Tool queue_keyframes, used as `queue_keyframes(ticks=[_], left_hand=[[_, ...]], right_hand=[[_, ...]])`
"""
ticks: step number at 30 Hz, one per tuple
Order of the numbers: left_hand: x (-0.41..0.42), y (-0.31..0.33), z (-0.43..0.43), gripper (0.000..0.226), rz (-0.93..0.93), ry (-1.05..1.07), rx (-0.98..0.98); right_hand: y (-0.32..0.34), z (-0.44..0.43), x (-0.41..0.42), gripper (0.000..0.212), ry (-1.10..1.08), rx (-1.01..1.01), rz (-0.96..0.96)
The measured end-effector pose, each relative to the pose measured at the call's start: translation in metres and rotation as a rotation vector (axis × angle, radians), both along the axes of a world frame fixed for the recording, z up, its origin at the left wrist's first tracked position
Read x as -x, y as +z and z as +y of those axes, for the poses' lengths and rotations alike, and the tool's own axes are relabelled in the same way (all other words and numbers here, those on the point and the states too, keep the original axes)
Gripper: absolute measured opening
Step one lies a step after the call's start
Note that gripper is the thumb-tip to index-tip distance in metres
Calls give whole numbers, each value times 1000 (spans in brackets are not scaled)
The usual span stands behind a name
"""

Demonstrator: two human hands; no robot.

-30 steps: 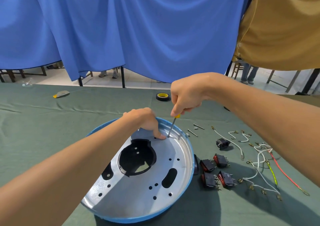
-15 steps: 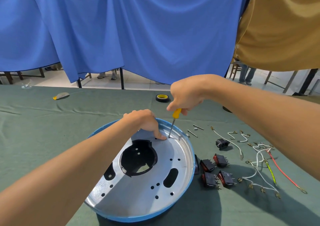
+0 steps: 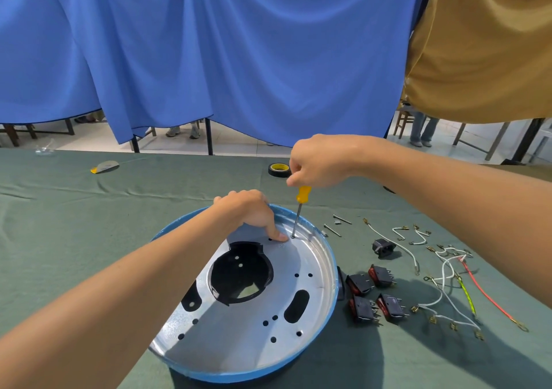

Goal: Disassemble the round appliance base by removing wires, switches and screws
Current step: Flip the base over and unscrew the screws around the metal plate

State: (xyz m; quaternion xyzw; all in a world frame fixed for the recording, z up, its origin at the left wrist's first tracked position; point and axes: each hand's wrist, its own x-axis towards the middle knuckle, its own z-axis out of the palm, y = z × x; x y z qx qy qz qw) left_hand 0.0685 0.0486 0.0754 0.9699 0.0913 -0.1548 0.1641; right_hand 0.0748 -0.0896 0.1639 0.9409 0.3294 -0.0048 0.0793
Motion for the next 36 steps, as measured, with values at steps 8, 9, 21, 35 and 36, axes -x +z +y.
queue_keyframes(ticks=[8, 9, 21, 35, 36], left_hand=[[-1, 0, 0, 93, 21, 20, 44], [-1, 0, -1, 93, 25, 20, 45], [2, 3, -1, 85, 35, 16, 57], [3, 5, -2, 81, 58, -3, 32], [3, 5, -2, 80, 58, -6, 27]], right_hand=[[1, -1, 1, 50, -3, -73, 69], [0, -1, 1, 52, -11, -90, 52], [-3, -1, -1, 25, -1, -202, 21], [-8, -4, -4, 46, -70, -253, 5], [-8, -5, -4, 41, -54, -263, 9]])
